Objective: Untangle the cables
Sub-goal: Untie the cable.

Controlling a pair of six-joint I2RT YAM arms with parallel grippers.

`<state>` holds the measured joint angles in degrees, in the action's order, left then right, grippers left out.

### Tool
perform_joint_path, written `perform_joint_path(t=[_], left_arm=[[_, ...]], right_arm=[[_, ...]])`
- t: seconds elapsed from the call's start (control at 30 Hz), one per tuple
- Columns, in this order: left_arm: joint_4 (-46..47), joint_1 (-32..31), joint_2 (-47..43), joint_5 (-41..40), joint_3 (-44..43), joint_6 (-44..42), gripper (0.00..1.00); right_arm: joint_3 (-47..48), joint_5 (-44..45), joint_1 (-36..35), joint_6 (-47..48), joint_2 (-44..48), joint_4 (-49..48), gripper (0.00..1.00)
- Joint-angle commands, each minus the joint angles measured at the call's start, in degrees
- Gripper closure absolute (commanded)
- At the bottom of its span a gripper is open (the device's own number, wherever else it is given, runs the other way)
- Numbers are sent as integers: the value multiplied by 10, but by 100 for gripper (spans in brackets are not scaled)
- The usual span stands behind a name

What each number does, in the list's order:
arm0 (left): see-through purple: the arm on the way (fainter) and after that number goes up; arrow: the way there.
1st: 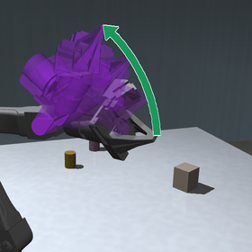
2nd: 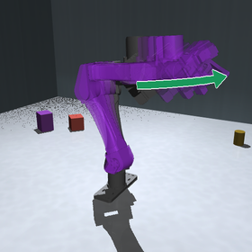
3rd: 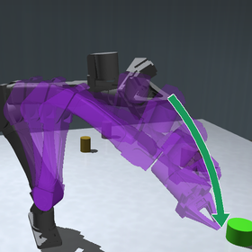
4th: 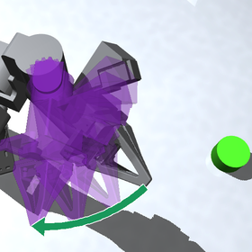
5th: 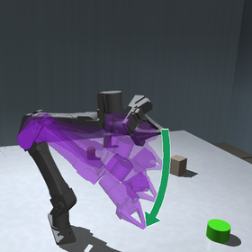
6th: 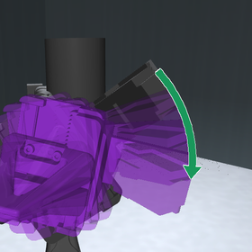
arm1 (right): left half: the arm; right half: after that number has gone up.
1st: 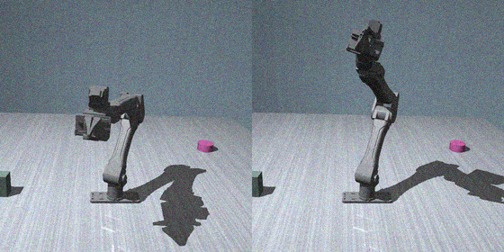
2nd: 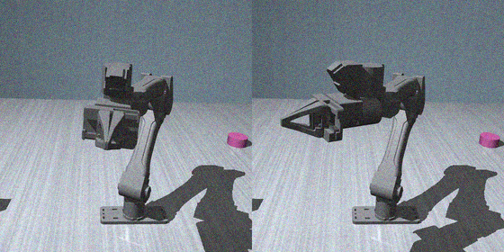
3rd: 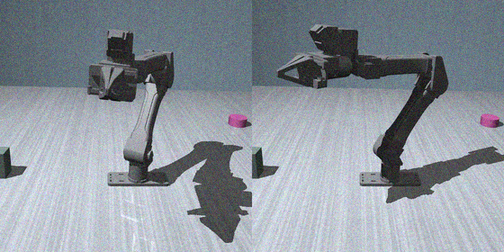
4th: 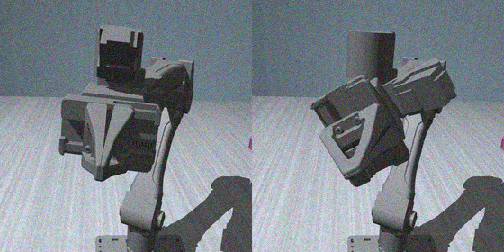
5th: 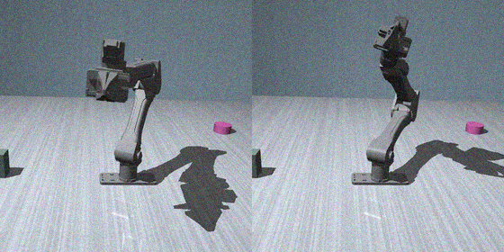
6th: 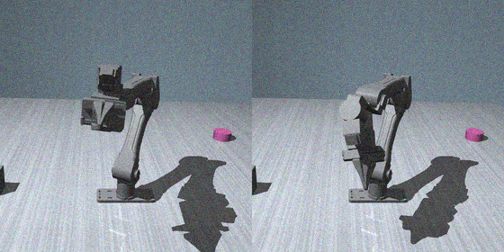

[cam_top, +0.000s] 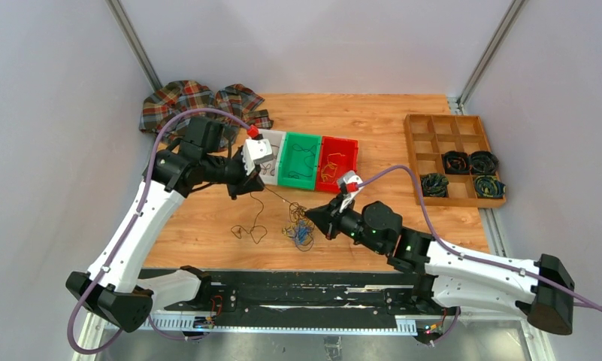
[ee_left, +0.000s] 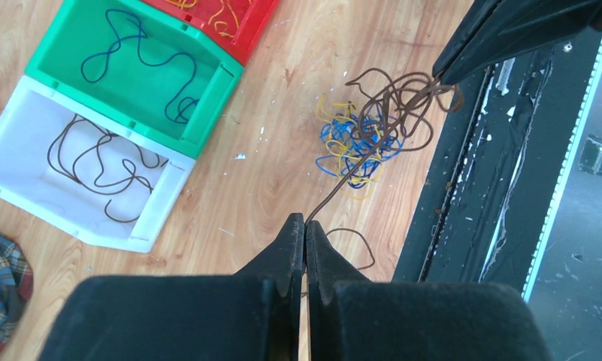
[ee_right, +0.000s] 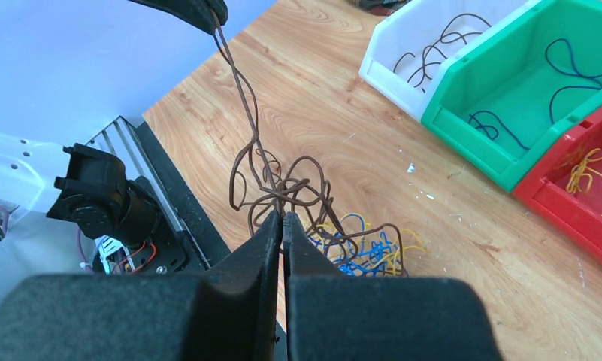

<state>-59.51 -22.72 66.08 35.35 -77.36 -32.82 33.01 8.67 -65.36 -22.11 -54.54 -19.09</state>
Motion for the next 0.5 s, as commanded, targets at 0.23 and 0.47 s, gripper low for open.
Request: perform_joint_path(t=[0.23,0.47], left_arm=[[14,-13,-19,41,-26,54,100],[13,-41,-17,59,-63,96,99]], right_arm=[[-38,15,-3,-14,64,22,99],[39,54,-3,-2,-29,49,99]])
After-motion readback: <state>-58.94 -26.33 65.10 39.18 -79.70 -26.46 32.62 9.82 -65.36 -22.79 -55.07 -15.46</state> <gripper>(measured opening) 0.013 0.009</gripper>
